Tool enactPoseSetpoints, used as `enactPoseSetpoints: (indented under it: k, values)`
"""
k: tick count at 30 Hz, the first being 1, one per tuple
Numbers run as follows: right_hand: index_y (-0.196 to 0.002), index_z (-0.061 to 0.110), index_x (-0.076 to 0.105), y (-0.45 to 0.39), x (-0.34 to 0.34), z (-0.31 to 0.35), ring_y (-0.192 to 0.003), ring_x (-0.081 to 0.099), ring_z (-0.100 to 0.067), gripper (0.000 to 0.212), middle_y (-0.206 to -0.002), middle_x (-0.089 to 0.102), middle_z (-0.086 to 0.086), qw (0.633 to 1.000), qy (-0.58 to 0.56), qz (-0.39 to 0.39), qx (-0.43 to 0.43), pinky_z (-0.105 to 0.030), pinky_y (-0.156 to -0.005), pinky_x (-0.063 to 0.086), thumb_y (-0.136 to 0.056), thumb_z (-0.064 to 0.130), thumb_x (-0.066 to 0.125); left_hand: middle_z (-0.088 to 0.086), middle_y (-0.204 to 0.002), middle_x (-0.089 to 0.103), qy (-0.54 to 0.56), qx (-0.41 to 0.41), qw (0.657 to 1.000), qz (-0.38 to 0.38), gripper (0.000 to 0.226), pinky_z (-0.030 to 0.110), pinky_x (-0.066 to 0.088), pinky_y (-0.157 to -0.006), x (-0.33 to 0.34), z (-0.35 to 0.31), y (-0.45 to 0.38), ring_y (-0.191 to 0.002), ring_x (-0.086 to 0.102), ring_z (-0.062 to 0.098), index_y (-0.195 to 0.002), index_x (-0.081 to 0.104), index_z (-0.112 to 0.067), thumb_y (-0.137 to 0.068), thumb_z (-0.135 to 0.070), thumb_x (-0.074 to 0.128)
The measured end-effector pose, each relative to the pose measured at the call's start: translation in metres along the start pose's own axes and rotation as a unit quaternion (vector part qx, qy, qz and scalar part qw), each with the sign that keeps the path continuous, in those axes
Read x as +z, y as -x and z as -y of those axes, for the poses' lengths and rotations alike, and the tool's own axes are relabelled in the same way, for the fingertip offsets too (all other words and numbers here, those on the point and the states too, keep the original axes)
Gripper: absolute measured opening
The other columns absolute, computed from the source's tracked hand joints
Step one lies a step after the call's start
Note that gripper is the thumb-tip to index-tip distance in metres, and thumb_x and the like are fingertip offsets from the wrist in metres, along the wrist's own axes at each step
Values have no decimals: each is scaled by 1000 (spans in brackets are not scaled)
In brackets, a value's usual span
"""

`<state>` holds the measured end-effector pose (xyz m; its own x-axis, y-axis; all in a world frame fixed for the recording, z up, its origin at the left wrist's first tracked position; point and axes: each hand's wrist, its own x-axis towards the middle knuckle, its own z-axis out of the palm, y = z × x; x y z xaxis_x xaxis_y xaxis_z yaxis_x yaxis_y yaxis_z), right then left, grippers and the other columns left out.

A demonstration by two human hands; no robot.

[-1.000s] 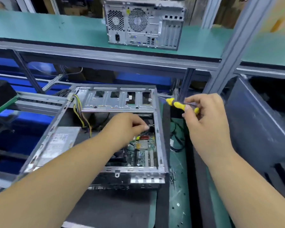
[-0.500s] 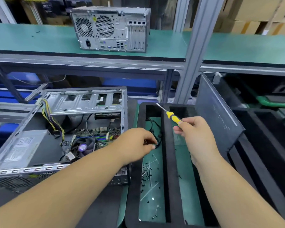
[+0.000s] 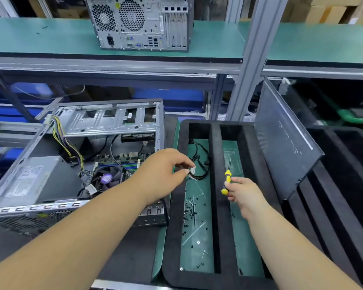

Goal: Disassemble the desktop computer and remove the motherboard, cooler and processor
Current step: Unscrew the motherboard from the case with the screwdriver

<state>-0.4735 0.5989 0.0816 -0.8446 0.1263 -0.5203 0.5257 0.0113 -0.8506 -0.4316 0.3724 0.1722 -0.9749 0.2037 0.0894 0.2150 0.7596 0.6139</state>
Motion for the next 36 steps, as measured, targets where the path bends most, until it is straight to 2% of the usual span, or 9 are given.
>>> enactPoseSetpoints:
  k: [5,8,12,15,19,22,25,30,36]
  values:
    - [-119,17,52,-5,11,-12,-77,67,-18,36,-91,64,0,983,174,-9,-54,-36,-79,54,-88,8,67,-24,-101,58,-14,-4,1000,-9,21,-3,28,-82,-5,3,3,-101,48,-10,-106,69,-36,-92,-23,61]
    - [-116,27,51,9,32,-20,-81,66,-13,41,-87,66,7,958,265,57,-98,-29,-70,51,-83,15,73,-21,-103,59,-19,-4,1000,-17,21,-1,28,-84,-7,5,4,-101,48,-7,-108,71,-33,-92,-22,62]
    - [-119,29,49,19,66,-38,-68,58,-3,42,-84,59,10,924,342,138,-98,-13,-49,39,-85,21,71,-18,-105,59,-32,-2,999,-29,21,20,36,-96,-9,8,5,-107,49,2,-107,71,-31,-91,-21,62]
    - [-122,22,47,19,83,-44,-65,55,-4,42,-85,57,8,913,368,154,-85,-12,-43,36,-87,19,70,-16,-104,59,-42,-7,998,-40,22,25,38,-96,-13,12,8,-104,49,5,-108,70,-33,-90,-22,63]
    - [-121,20,46,16,97,-43,-78,64,-14,41,-98,64,-1,902,397,152,-74,-28,-67,52,-87,20,69,-18,-109,54,-80,-35,995,-49,30,31,43,-97,-20,21,17,-108,48,5,-114,61,-36,-85,-41,66]
    - [-115,20,45,15,104,-43,-85,64,-18,38,-98,65,-2,891,422,149,-76,-34,-78,53,-86,23,70,-14,-109,48,-123,-96,987,-25,57,32,45,-92,-20,28,24,-104,49,8,-113,47,-36,-69,-67,64]
    - [-113,19,46,16,110,-41,-93,62,-21,35,-105,64,-3,882,442,135,-89,-35,-81,52,-88,31,67,-12,-109,47,-91,-143,986,-10,61,37,45,-91,-18,29,23,-104,49,14,-110,41,-35,-63,-61,71]
    - [-115,15,49,18,118,-34,-96,64,-27,26,-109,64,-8,870,466,128,-94,-40,-84,54,-91,23,58,-12,-102,46,-108,-121,987,2,60,34,39,-80,-21,28,13,-95,48,16,-108,40,-31,-60,-50,69]
    - [-123,13,49,24,123,-25,-95,63,-29,31,-109,64,-12,876,463,114,-75,-35,-74,49,-92,16,56,-10,-102,42,-87,-96,992,11,60,32,33,-79,-19,33,11,-93,43,17,-104,38,-29,-57,-53,65]
